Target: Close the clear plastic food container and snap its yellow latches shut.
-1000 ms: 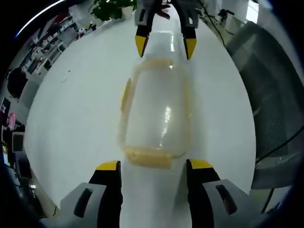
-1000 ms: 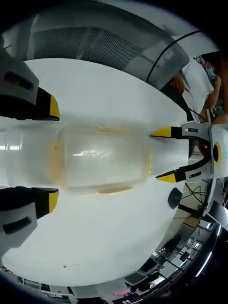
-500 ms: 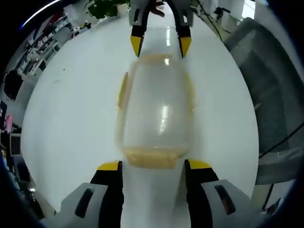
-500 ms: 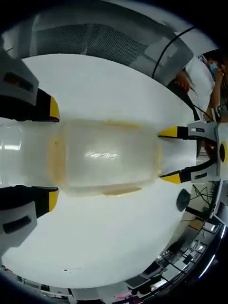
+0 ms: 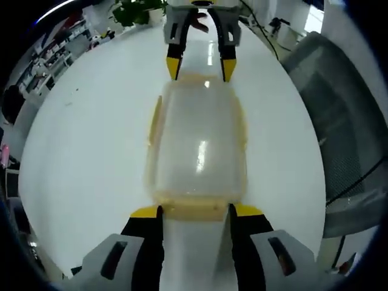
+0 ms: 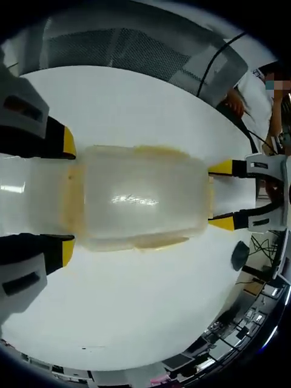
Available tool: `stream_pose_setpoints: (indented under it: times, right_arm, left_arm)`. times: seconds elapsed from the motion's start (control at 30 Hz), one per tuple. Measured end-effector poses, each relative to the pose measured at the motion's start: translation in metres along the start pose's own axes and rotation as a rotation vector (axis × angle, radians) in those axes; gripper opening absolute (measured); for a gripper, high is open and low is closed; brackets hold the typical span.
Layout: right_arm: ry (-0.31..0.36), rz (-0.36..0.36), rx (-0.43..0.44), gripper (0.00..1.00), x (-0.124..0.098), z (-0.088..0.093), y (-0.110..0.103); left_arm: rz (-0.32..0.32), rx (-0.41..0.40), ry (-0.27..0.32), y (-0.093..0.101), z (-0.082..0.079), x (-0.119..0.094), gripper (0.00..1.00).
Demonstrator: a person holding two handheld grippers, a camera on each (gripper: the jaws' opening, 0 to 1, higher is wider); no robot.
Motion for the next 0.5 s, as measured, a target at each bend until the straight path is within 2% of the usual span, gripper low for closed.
stream_pose_setpoints:
  times: [0.13,0.23,0.5]
  right_arm:
    - [-0.002,-0.003,-0.022,0.46,0.0007,-0.0027,0.0011]
    - [-0.007,-0.003,-0.026,0.38,-0.0005,-0.0029,0.0022]
    - [0.017,-0.001,-0.027,0.37,-0.0009,-0.0020,0.0022]
  left_arm:
    - [0.003,0.014,0.000,-0.0003,-0.0012,-0.0002,0.38]
    - [-0.001,0.006,-0.002,-0.0010,-0.0011,-0.0001,0.38]
    - [-0.011,-0.003,-0.019,-0.0009,-0.0015,-0.0004,0.36]
Point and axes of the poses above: the point that each gripper's makers call its tool centre point, and the gripper's own axes: x roughly forward along the fingers, y roughly to its right, z roughly out of its underside, the point moved 3 cm from there along -x, roughly backward along the fingers, and after that the axes turned 8 degrees about -x, right-handed, at the moved point
